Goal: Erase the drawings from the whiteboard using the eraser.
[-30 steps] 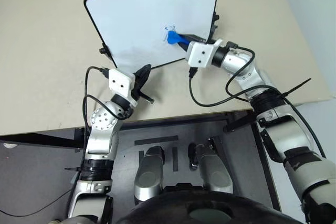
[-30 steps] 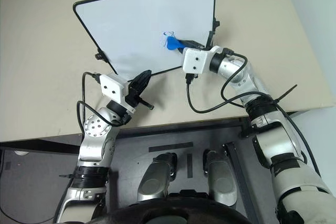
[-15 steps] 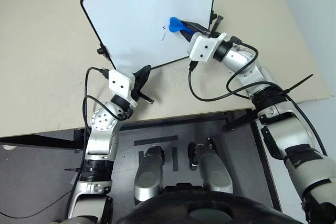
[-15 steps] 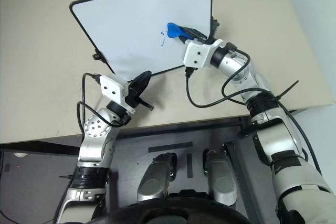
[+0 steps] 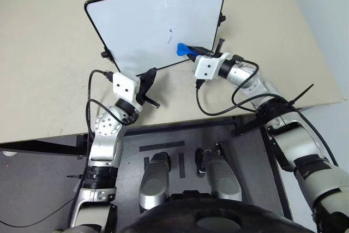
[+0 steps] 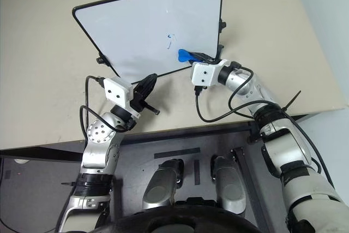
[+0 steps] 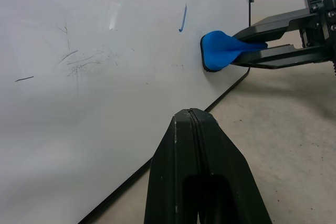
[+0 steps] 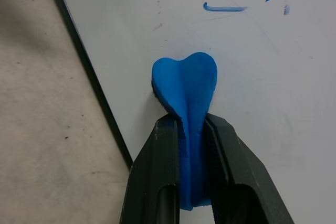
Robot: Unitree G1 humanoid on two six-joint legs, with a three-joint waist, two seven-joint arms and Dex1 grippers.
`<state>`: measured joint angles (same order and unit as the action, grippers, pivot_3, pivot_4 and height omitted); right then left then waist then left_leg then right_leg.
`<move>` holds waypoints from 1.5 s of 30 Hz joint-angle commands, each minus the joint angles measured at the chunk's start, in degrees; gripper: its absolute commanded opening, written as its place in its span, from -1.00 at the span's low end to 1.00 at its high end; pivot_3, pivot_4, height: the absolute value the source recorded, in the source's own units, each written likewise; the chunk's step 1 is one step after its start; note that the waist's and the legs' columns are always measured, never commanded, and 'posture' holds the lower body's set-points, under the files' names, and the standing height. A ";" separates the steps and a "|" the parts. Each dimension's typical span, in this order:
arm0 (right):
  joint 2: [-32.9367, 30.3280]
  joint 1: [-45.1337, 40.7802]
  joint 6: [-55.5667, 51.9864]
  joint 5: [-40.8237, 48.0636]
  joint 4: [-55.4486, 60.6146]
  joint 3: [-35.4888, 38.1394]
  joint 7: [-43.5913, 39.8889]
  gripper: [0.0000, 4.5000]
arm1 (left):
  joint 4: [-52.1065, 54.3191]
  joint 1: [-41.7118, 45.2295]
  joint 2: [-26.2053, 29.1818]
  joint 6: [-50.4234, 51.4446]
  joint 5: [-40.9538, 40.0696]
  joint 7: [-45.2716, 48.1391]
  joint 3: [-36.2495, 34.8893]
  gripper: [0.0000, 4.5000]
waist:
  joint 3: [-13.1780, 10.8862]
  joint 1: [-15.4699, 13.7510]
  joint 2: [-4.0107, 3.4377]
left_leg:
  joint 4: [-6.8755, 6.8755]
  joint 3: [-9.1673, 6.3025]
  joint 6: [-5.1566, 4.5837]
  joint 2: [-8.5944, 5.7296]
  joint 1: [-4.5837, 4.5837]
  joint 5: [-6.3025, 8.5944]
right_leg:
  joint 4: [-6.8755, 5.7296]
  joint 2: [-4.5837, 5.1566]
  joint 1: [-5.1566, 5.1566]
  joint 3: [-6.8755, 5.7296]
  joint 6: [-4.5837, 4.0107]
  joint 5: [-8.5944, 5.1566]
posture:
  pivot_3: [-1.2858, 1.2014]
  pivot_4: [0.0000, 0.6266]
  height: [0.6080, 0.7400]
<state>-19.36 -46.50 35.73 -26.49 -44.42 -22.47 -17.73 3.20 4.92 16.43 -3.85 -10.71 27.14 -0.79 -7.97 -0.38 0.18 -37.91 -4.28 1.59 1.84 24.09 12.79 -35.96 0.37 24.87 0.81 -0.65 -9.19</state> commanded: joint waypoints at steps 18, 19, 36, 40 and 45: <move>0.42 -1.27 1.86 -1.13 2.34 -0.41 2.36 -0.84 | 1.79 0.28 -0.17 -0.81 0.22 -0.09 0.18 -1.00 | 0.00 0.17 -0.01 | 0.03 0.01 0.02 0.00 0.05 0.02 | 0.04 -0.01 0.07 0.04 0.03 -0.03 | 0.03 -0.52 1.00; 0.45 -0.72 1.93 -0.97 2.41 -0.63 1.83 -0.84 | 1.73 0.25 -0.17 -0.88 0.24 -0.08 0.17 -1.00 | 0.00 0.17 -0.01 | 0.03 0.01 0.02 0.00 0.05 0.02 | 0.03 -0.01 0.07 0.04 0.03 -0.03 | 0.03 -0.52 1.00; -0.31 -5.17 3.61 -1.85 5.97 2.89 10.22 -0.84 | 1.05 0.74 -0.34 -1.09 0.20 0.35 0.70 -1.00 | -0.01 0.18 -0.02 | 0.03 0.01 0.04 0.00 0.14 0.05 | 0.02 -0.01 0.18 0.06 0.03 -0.03 | 0.03 -0.52 1.00; 0.44 -3.88 3.29 -3.22 3.93 0.32 8.39 -0.84 | 0.92 0.94 -0.45 -1.11 0.18 0.23 0.92 -1.00 | -0.01 0.18 -0.02 | 0.03 0.01 0.03 0.00 0.16 0.05 | 0.03 -0.01 0.18 0.06 0.03 -0.03 | 0.03 -0.52 1.00; 0.82 -1.58 3.47 -4.30 2.79 -1.75 6.92 -0.84 | 0.87 0.96 -0.44 -1.08 0.10 0.12 0.90 -1.00 | -0.01 0.16 -0.02 | 0.03 0.01 0.03 0.00 0.15 0.05 | 0.03 -0.01 0.18 0.05 0.03 -0.03 | 0.03 -0.52 1.00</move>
<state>-18.61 -47.79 39.21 -30.51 -41.67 -23.69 -10.21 3.19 5.42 16.29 -3.84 -10.72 27.35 0.27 -7.98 -0.22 0.16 -37.89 -4.27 1.62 1.83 24.25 12.85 -35.93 0.36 25.05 0.86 -0.62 -9.22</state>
